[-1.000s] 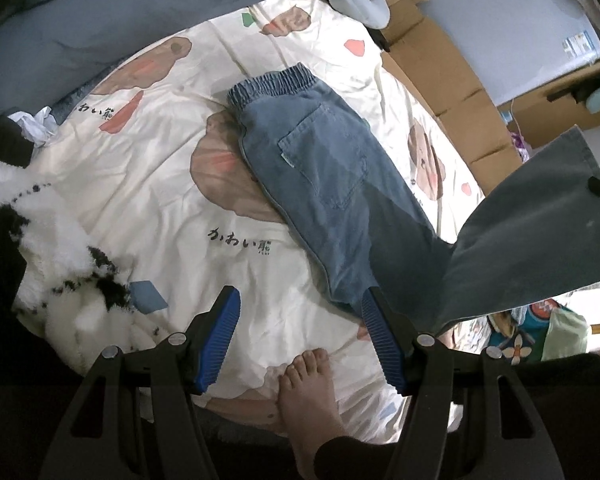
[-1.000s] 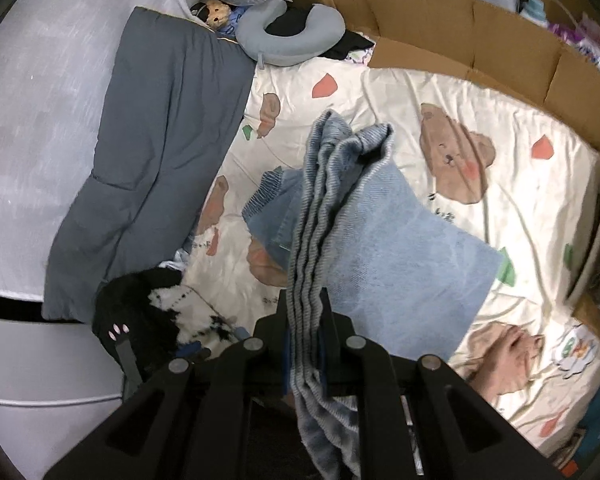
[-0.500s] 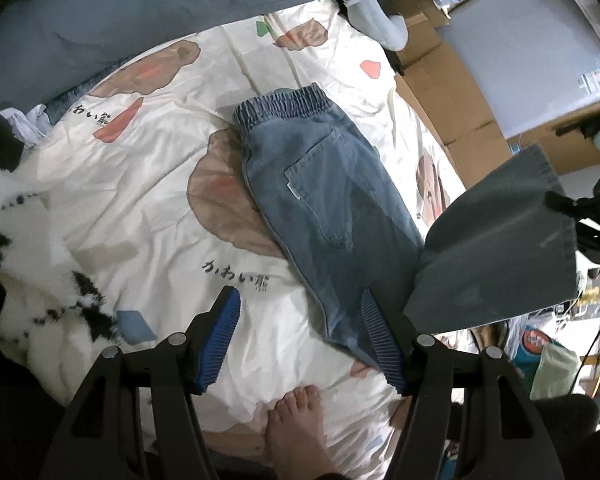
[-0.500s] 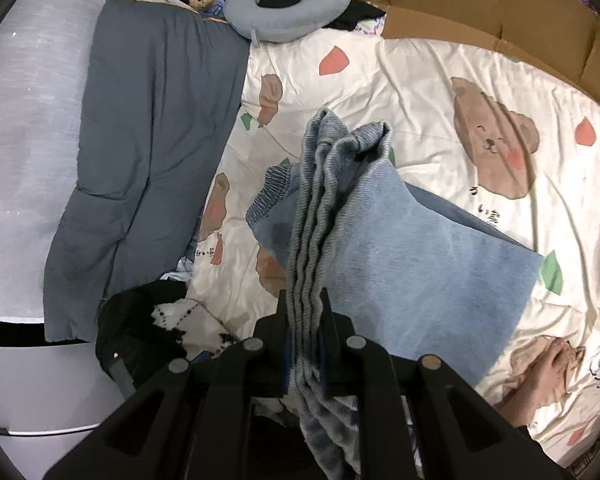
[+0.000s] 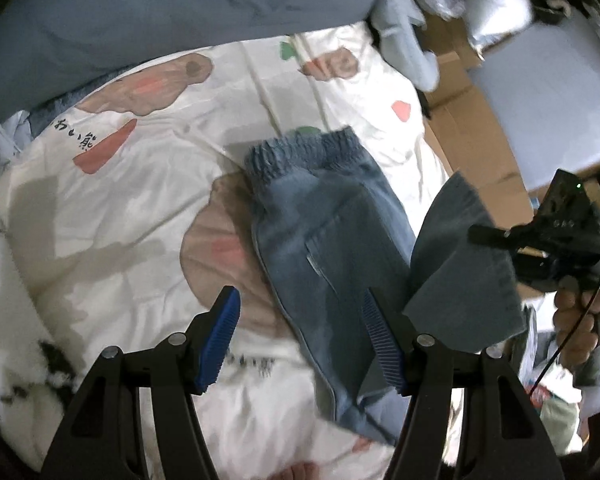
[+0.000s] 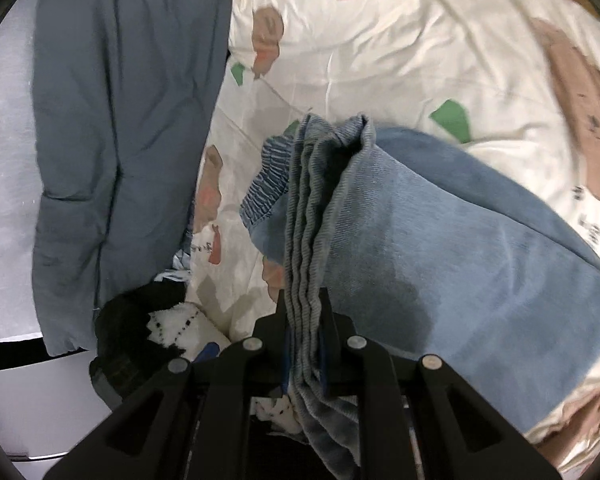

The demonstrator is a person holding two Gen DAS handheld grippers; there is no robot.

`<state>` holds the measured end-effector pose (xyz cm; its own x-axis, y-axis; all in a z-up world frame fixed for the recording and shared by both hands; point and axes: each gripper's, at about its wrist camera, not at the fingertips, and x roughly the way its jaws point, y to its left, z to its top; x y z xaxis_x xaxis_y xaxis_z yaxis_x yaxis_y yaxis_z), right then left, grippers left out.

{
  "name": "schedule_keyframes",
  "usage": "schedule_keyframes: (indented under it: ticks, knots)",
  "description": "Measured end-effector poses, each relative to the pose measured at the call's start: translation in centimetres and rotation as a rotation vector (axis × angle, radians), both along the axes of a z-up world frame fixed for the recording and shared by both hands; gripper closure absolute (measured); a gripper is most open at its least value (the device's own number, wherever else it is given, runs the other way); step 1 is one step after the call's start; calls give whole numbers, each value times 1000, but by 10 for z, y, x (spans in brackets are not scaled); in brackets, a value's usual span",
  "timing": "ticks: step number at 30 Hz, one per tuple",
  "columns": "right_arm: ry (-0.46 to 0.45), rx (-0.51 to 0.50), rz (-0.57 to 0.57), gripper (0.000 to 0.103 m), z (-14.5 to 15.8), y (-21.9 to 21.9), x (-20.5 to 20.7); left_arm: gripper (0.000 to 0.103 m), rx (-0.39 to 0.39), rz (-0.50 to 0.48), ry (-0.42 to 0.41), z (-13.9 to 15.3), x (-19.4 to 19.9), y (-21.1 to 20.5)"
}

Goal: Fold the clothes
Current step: 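Carry the hem over and lay it onto the waistband with the right gripper, then open the right gripper and press the folded hem flat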

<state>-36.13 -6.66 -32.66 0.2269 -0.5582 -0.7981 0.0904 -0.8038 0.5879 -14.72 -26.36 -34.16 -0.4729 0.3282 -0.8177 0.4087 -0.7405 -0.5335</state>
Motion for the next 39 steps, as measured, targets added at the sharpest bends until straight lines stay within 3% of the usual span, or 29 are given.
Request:
schedule_keyframes:
  ticks: [12,14,16,21,23,31,39]
  knots:
    - [-60,24,196,86,-80,-81,-28,39,5,75,0,-55,7,-7]
    - [-73,12,234,77,-84,-92,-32,39,8,86,11,-58,11,-4]
    - [-63,5,270,46,-79,-98,-38,39,18,98,20,-62,16,1]
    - [-2,-5,315,35,-51,-96,-50,39,-9,242,99,-52,37,10]
    - [36,2,319,28,-43,-85,-50,39,27,274,107,-53,40,13]
    - [73,-15,225,27,-50,-23,-35,39,36,242,100,-54,31,25]
    - [144,-4,226,26,-88,4,-5,39,18,202,91,-56,23,36]
